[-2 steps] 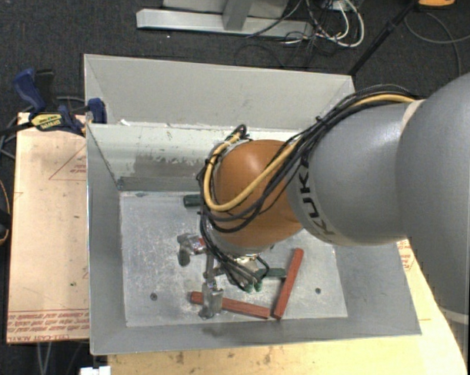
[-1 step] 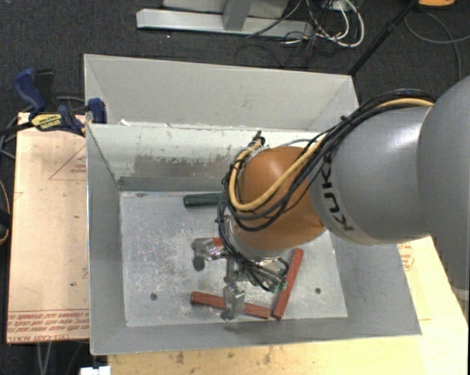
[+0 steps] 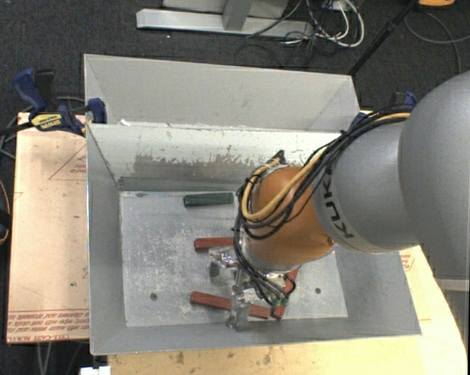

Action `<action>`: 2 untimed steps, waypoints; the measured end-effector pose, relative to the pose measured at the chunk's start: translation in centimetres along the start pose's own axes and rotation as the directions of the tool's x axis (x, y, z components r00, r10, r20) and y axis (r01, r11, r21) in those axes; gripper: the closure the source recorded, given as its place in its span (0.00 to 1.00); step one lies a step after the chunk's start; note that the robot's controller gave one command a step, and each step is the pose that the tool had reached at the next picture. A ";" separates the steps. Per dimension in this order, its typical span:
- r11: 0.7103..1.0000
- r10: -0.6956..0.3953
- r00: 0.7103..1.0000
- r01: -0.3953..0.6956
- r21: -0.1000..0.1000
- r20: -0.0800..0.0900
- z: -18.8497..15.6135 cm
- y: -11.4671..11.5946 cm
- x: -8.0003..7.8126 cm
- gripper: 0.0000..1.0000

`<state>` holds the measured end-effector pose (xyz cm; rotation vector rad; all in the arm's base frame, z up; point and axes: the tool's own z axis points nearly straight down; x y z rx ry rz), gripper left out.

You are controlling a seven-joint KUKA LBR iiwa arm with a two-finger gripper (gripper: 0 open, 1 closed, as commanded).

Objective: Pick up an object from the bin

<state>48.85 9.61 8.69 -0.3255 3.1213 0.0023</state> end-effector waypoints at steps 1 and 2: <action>1.000 -0.031 1.000 0.031 0.001 -0.001 1.6 -5.7 -0.1 1.00; 1.000 -0.031 1.000 0.031 0.001 -0.001 1.6 -5.7 -0.1 1.00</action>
Offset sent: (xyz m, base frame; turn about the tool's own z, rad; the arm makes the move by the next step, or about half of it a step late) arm 0.0000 0.0000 0.0000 0.0000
